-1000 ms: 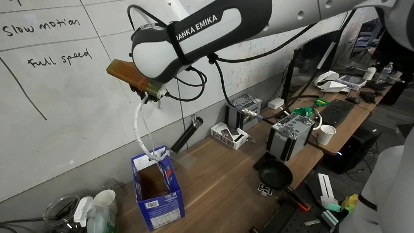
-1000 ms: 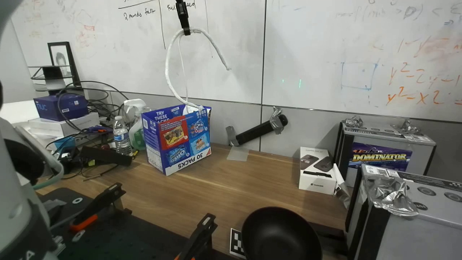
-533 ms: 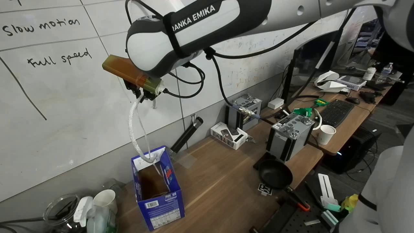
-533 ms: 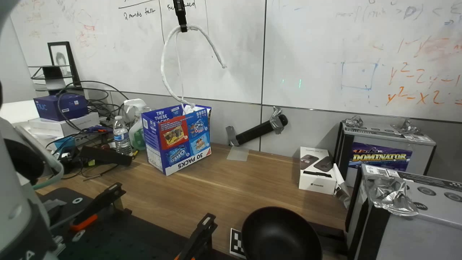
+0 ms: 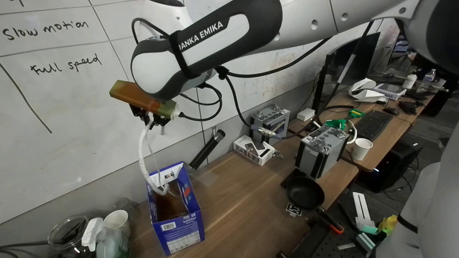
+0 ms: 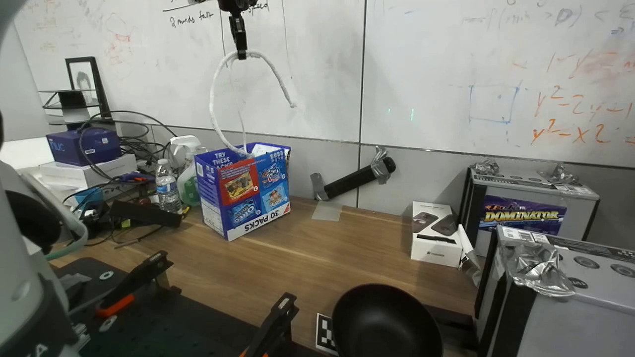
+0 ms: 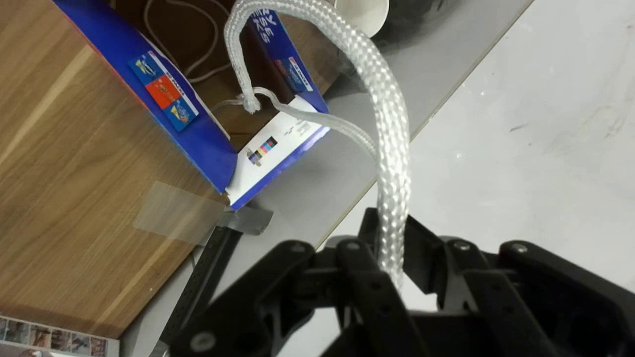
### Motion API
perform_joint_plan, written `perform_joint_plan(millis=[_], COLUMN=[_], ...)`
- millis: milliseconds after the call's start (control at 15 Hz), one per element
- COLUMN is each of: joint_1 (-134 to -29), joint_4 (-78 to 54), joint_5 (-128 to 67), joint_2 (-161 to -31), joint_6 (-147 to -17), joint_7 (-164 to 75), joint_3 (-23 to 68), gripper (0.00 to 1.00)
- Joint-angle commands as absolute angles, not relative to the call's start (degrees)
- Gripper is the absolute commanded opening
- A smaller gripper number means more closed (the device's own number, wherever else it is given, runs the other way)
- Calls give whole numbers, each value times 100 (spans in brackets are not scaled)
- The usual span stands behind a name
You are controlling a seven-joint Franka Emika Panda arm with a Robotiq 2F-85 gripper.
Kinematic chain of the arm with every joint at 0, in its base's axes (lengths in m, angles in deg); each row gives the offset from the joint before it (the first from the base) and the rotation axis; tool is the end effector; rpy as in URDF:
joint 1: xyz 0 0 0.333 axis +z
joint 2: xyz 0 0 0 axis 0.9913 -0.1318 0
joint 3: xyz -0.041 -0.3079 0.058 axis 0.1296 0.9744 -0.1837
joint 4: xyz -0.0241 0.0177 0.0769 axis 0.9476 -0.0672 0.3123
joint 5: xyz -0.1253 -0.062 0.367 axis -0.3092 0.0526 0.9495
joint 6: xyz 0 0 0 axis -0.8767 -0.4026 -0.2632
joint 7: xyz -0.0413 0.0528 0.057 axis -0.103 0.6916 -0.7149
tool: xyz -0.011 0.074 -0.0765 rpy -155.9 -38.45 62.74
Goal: Put the ropes in the box one at a time
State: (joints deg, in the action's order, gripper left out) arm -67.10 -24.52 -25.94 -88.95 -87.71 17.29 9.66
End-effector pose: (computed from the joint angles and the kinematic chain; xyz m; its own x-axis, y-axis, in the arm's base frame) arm 0.5879 0.2583 0.4880 0.6959 -0.7076 0.1226 -0.6115 -0.6734 -0.4154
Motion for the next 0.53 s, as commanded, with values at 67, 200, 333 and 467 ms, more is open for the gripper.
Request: perform_joint_plan(millis=[67,200,333,467], joint_1=[-6722,-6699,-6681,-6660], joint_4=[-2394,-2458,-2564,-2688], joint_5=[-2172,-2024,-1893,-1821], joint_2=[-8997,-9021,-8986,-8974], joint_6=[-8732,-8692,-8656,-8657], joint_7=[1066,860,683,575], joint_3=[742,669,618,591], gripper=[5,5,5,5])
